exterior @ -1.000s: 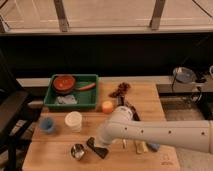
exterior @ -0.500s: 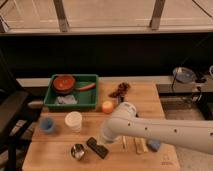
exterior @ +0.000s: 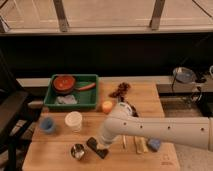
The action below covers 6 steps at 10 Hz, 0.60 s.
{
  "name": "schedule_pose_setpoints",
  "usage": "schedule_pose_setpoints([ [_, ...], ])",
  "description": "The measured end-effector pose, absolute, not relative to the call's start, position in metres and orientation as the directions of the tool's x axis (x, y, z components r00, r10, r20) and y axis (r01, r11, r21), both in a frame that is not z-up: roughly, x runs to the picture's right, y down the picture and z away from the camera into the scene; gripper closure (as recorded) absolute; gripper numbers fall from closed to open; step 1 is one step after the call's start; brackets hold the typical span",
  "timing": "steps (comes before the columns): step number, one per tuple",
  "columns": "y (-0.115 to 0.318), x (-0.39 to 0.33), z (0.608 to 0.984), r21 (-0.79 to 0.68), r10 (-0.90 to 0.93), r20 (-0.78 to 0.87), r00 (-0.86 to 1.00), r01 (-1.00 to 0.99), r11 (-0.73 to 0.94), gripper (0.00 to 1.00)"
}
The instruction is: Place eraser in metal cup
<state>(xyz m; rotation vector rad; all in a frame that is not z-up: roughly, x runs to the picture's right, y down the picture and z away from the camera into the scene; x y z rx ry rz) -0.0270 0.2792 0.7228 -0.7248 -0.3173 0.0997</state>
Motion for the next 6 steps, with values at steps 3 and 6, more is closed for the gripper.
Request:
schedule_pose_setpoints([
  [3,0.288,-0.028,0.73,-0.681,0.187,0.236,0.954,0.025,0.732,0.24],
  [6,0.305,-0.034,0.745,-0.71,0.178,0.22,0.959,0.033,0.703,0.24],
])
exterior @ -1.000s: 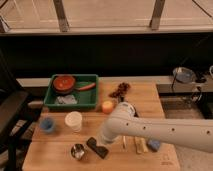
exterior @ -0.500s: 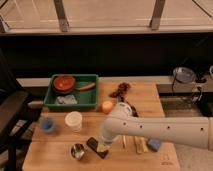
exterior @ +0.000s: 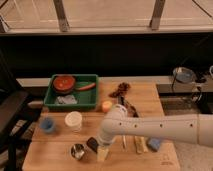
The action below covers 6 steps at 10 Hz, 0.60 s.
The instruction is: Place eraser in metal cup
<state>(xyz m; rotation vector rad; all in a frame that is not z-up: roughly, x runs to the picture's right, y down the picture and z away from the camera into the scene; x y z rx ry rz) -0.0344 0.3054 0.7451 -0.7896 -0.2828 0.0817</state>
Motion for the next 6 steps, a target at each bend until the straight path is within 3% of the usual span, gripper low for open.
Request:
schedule_pose_setpoints([
  [2,0.3158,-0.0379,0.7528,-0.721,0.188,0.213,0.959,0.024,0.693,0.3],
  [6,0.3115,-0.0351,0.7474,-0.7,0.243,0.235,0.941,-0.01,0.714,0.67],
])
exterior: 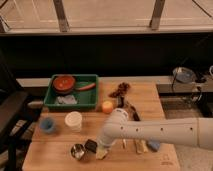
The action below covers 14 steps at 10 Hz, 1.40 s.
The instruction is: Place eraser in metal cup
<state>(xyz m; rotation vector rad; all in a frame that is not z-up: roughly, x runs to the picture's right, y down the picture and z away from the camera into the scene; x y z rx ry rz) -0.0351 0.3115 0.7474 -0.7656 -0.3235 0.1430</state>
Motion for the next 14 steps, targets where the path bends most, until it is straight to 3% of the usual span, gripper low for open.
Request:
schedule_pose_setpoints([
  [2,0.291,-0.025,0.737,-0.672,0.257,0.243,0.936,-0.029,0.74,0.89],
  [4,0.265,-0.021,0.723,-0.635,0.25,0.262,0.932,-0.028,0.772,1.0],
  [8,0.228,-0.033,0.687,-0.556,0.146,0.344,0.928,0.075,0.827,1.0],
  [14,0.271,-0.076,0.651,-0.571,0.039,0.503,0.863,0.299,0.765,1.0],
])
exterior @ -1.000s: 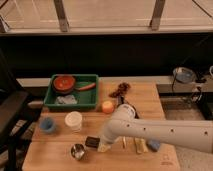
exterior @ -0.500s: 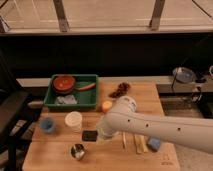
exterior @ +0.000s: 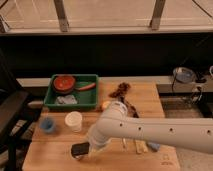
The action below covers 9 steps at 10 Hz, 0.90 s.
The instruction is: Place eraser in metal cup
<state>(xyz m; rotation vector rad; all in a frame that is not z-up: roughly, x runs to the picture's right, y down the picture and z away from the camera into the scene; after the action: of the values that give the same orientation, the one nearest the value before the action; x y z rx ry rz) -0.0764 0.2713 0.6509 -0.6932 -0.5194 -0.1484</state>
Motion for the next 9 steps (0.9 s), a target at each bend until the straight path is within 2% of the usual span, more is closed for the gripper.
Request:
schedule_pose_setpoints([
  [7,0.279,-0.115,0.65,-0.575,0.044,0.568,0.822,0.358,0.735,0.99],
  [9,0.279,-0.125,0.655,-0.575,0.039,0.567,0.823,0.361,0.734,0.82],
])
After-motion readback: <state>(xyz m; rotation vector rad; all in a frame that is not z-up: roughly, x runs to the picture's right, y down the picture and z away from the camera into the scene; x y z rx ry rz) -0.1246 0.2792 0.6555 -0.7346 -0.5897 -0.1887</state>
